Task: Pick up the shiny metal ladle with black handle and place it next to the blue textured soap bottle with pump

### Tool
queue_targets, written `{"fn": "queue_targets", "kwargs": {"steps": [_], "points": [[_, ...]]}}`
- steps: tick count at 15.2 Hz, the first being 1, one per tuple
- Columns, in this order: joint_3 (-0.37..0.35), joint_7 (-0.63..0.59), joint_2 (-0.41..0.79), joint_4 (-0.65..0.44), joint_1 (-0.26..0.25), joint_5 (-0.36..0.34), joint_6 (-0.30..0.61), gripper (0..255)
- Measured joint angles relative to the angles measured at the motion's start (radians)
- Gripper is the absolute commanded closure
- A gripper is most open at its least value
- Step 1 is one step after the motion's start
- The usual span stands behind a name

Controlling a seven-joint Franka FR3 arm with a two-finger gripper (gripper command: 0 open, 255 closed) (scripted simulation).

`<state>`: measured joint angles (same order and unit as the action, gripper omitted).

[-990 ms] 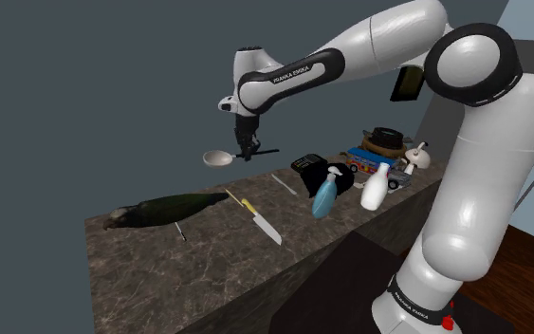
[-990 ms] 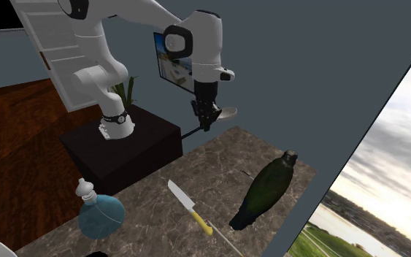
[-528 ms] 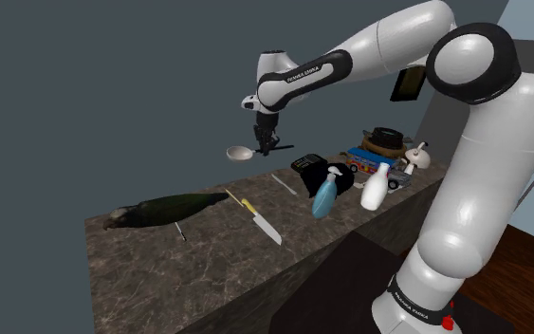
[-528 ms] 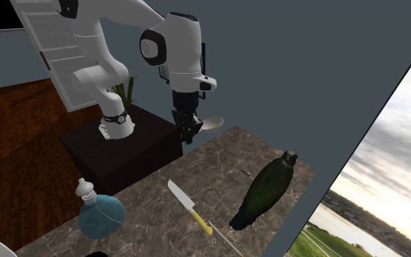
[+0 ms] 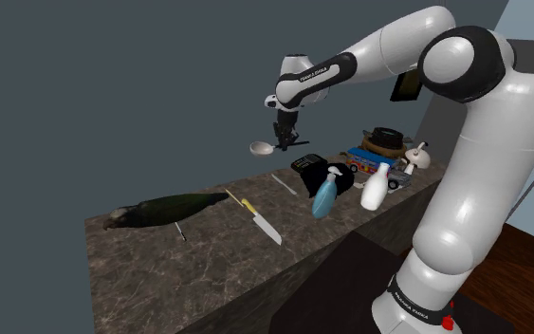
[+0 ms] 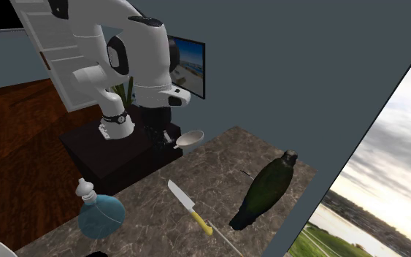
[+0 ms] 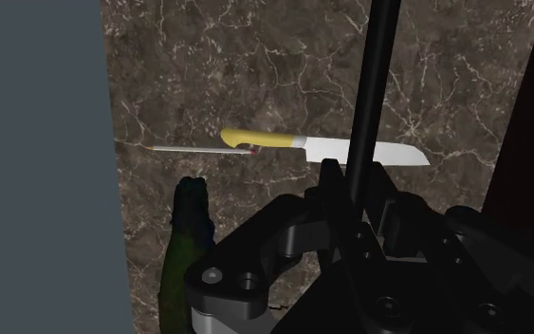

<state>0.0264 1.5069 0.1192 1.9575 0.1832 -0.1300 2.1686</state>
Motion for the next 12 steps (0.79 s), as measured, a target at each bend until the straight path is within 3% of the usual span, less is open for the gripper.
{"fn": "queue_targets", "kwargs": {"steps": [12], "points": [[0.007,-0.004,0.065,0.074,0.008,-0.009,0.139,255]]}}
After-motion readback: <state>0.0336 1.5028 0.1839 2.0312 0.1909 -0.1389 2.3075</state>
